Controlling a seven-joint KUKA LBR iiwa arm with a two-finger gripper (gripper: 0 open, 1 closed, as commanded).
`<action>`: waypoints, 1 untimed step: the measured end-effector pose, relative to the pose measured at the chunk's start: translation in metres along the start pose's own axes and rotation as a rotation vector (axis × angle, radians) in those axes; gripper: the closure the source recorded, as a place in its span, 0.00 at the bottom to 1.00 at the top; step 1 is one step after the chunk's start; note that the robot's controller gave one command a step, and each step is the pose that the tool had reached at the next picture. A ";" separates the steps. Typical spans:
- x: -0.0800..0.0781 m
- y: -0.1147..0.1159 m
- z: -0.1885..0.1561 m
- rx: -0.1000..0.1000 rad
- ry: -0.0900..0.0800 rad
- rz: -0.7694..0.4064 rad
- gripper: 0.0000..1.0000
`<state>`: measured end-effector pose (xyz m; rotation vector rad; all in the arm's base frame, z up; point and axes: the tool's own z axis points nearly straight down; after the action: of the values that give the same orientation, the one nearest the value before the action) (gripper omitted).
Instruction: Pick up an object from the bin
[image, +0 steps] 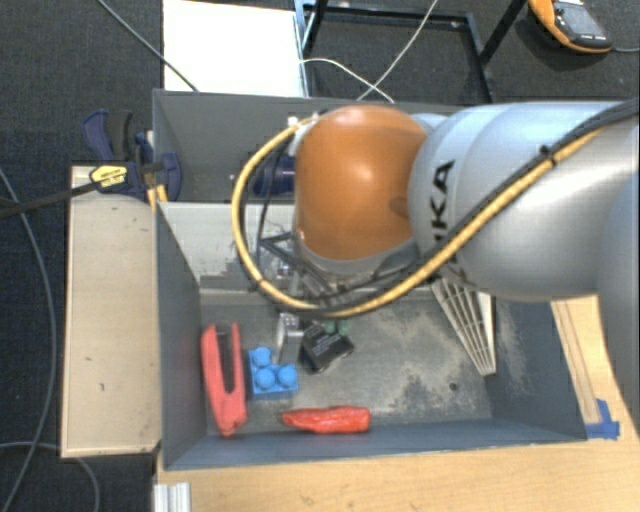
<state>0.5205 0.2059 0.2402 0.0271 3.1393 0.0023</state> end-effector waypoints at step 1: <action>0.000 0.000 0.000 0.000 0.000 0.001 0.00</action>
Offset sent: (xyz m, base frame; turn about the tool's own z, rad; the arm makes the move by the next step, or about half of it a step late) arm -0.0417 0.0035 -0.0777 -0.0798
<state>0.5205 0.2058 0.2402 0.0284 3.1393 0.0023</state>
